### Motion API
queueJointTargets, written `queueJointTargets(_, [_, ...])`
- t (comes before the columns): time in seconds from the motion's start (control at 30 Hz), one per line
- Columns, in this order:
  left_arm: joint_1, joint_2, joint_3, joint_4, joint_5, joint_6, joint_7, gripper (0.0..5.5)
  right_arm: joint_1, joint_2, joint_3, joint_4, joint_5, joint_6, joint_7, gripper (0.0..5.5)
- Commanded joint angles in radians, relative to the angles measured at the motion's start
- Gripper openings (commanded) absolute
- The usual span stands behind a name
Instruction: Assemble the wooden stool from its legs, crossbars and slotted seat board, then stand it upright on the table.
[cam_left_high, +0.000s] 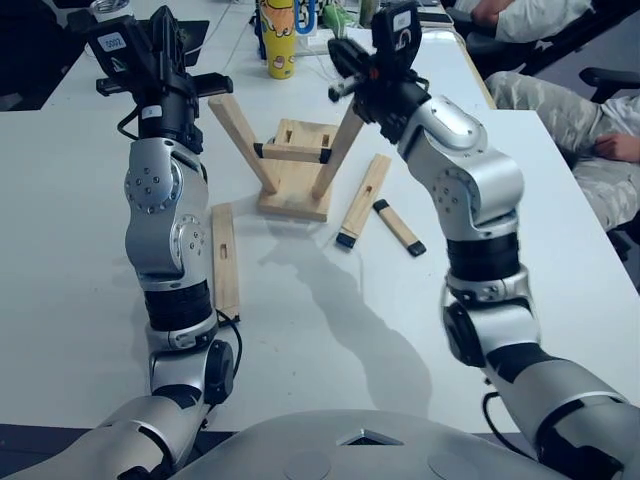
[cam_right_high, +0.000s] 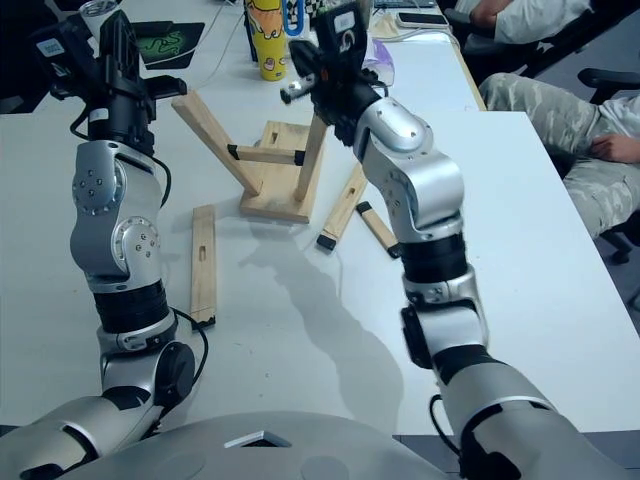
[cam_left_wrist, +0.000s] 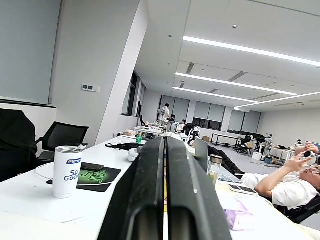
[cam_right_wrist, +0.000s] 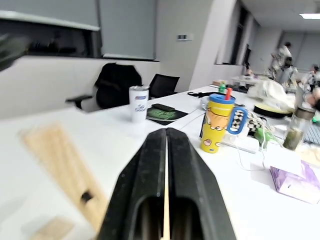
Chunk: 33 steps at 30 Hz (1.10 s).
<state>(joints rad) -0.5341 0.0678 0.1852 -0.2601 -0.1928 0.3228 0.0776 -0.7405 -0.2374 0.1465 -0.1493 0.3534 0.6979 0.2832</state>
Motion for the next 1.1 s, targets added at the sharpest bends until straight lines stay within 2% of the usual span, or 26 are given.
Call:
queueJointTargets(0.03, [0.008, 0.011, 0.012, -0.002, 0.000, 0.000, 0.002, 0.04, 0.108, -0.020, 0.074, 0.088, -0.021, 0.171, 0.025, 0.01])
queueJointTargets(0.23, [0.014, 0.004, 0.006, -0.003, 0.002, -0.004, 0.003, 0.04, 0.023, 0.040, -0.025, 0.135, -0.041, 0.018, -0.030, 0.01])
queueJointTargets(0.4, [0.016, 0.007, 0.011, 0.002, -0.001, -0.009, 0.001, 0.04, -0.056, 0.100, -0.158, 0.111, 0.003, -0.107, -0.062, 0.01])
queueJointTargets(0.63, [-0.056, 0.048, 0.044, 0.108, -0.023, -0.047, -0.038, 0.04, -0.153, 0.125, -0.282, 0.129, 0.032, -0.204, -0.107, 0.01])
queueJointTargets(0.8, [-0.236, 0.098, 0.064, 0.354, -0.084, -0.095, -0.156, 0.04, -0.124, 0.122, -0.286, 0.193, -0.014, -0.223, -0.152, 0.01])
queueJointTargets(1.1, [-0.669, 0.186, 0.129, 0.926, -0.159, -0.232, -0.333, 0.04, -0.067, 0.151, -0.272, 0.157, -0.021, -0.221, -0.174, 0.01])
